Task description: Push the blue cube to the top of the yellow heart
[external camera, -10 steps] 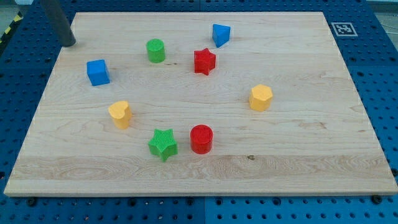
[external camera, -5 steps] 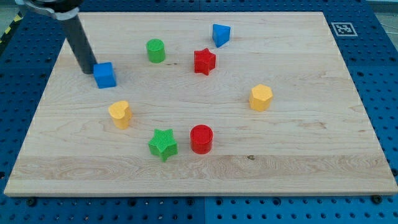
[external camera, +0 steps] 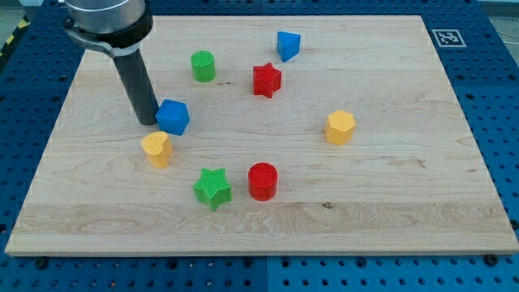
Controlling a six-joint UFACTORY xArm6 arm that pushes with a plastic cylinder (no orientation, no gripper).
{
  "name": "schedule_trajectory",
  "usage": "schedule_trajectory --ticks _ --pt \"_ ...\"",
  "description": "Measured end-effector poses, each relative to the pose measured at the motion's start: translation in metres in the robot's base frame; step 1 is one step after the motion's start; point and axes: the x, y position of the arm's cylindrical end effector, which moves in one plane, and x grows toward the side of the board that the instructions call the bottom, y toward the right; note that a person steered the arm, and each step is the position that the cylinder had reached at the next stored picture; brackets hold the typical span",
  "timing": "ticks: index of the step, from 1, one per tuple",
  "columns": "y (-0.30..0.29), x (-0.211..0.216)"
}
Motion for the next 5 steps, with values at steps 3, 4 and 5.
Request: schedule_trajectory --ticks 3,4,5 --pt "-0.003 0.008" --pt "-0.010 0.008" --pt "-0.036 0.008"
